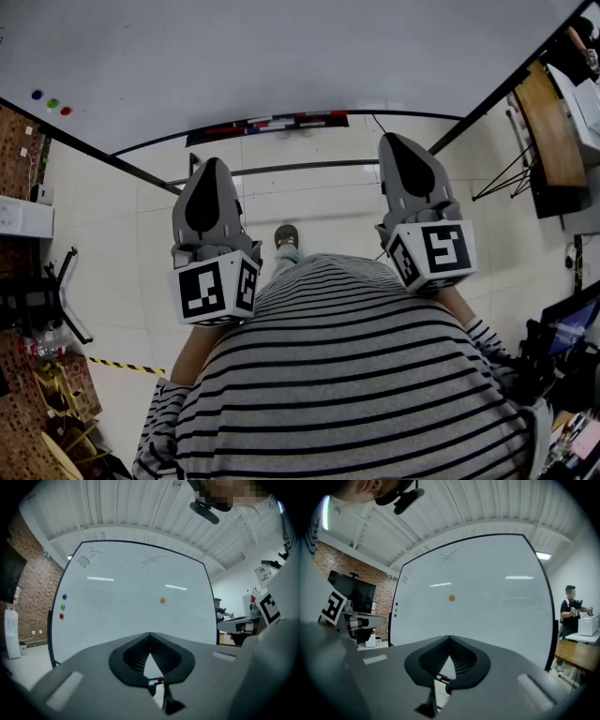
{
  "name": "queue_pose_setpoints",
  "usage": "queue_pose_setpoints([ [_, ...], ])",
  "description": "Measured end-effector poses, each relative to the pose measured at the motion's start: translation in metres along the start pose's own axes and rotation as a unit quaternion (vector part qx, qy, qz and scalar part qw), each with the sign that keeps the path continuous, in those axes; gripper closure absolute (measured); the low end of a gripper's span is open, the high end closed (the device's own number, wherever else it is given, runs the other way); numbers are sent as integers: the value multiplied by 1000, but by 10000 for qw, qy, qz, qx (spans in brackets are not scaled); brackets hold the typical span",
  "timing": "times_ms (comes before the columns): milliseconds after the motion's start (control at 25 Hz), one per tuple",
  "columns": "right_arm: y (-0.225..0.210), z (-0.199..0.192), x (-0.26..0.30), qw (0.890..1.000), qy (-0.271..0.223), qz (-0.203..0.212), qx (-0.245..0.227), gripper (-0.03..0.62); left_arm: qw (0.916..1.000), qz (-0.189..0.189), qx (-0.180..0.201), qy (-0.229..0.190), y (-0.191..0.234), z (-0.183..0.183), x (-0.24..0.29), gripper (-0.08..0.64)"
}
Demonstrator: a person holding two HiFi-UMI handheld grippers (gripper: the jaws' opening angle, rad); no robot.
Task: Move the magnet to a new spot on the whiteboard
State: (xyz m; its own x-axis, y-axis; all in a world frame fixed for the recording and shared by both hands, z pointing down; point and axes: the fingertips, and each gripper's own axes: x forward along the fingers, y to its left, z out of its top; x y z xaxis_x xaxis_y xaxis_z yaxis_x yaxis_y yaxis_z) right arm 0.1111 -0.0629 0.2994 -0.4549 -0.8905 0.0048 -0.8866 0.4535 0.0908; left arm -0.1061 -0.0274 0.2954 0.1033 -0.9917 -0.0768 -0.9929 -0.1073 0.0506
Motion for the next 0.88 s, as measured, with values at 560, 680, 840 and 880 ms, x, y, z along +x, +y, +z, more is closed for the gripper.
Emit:
queue_pose_setpoints([
  [560,13,136,196,9712,-1346,-922,-1734,497,9915,-1298,-120,52,58,31,139,545],
  [680,15,135,220,9715,-1231,-944,-1794,491,9928,-1177,-224,-22,68,36,148,543],
  [840,18,136,235,9729,-1285,-835,-1733,481,9950,-971,-246,14,78,37,154,545],
  [880,19,137,236,9726,-1310,-809,-1743,480,9955,-918,-246,16,80,37,154,545],
])
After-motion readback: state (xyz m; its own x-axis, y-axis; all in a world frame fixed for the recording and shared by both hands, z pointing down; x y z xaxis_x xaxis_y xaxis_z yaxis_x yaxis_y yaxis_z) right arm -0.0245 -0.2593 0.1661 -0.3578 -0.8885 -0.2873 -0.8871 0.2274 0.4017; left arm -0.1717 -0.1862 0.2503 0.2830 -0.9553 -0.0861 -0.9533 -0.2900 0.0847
